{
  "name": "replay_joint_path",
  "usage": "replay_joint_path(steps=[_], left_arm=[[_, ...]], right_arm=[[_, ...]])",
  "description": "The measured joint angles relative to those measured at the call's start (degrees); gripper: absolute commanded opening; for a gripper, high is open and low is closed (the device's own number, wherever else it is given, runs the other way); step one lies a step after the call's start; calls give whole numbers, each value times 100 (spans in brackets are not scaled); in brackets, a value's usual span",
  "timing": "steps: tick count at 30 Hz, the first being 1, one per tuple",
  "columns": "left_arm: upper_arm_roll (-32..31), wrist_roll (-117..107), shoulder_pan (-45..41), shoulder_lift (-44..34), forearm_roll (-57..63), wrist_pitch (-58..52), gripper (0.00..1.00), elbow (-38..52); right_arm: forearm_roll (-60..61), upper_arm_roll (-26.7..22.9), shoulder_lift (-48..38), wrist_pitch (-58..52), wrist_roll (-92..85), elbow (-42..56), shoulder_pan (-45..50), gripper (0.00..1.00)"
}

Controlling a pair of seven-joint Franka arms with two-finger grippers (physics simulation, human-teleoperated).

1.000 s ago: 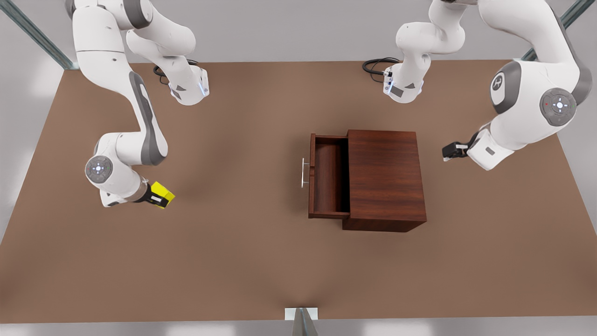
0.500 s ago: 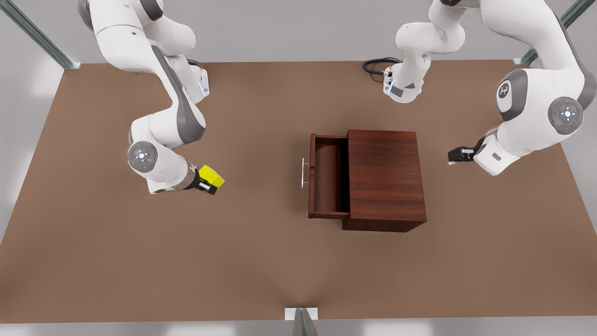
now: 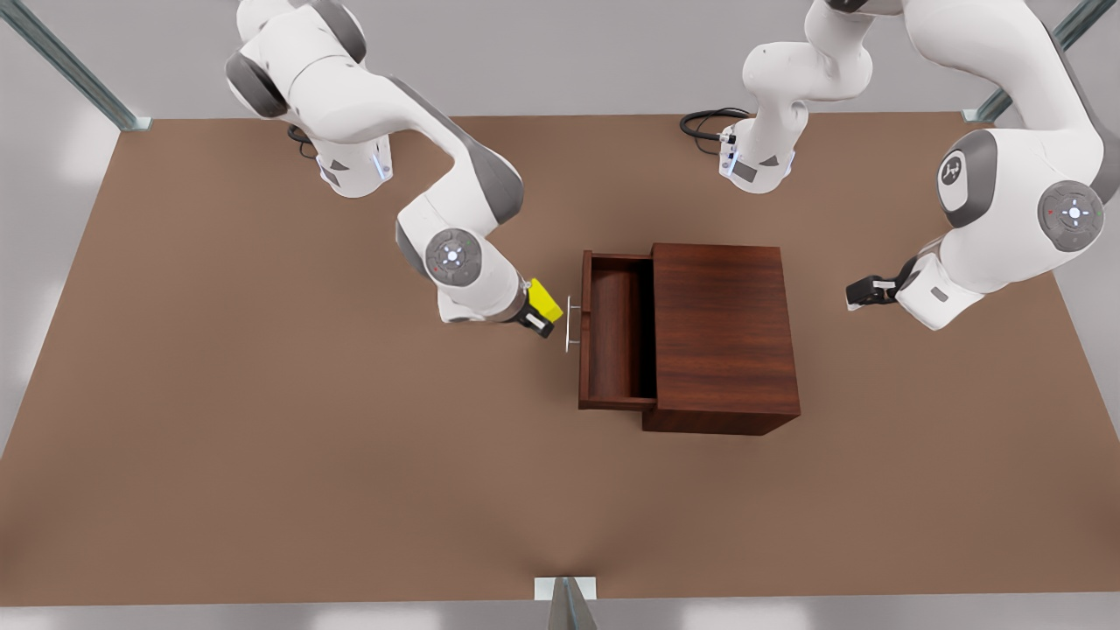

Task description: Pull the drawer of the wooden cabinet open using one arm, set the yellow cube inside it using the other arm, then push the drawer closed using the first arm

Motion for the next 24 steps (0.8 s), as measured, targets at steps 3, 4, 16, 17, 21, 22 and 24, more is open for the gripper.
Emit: replay_joint_path(steps=[3,4,16,17,21,22,24], left_arm=[[0,10,2,0,6,4,100,-3],[0,14,2,0,7,5,100,-1],[0,40,1,2,18,17,100,-6],[0,42,1,1,18,18,100,-6],[-3,47,-2,5,18,20,100,0],[-9,48,-4,7,17,20,100,5],[-28,50,-15,6,7,21,100,31]], right_arm=[[-15,-22,428,-42,553,430,343,74],[-23,-33,565,-51,727,567,464,74],[-62,-721,1588,7,2407,1509,1750,75],[-62,-731,1601,19,2511,1516,1773,97],[-61,-748,1594,39,2865,1524,1794,100],[-61,-761,1574,30,2942,1524,1794,100],[-61,-779,1282,-95,3071,1523,1603,100]])
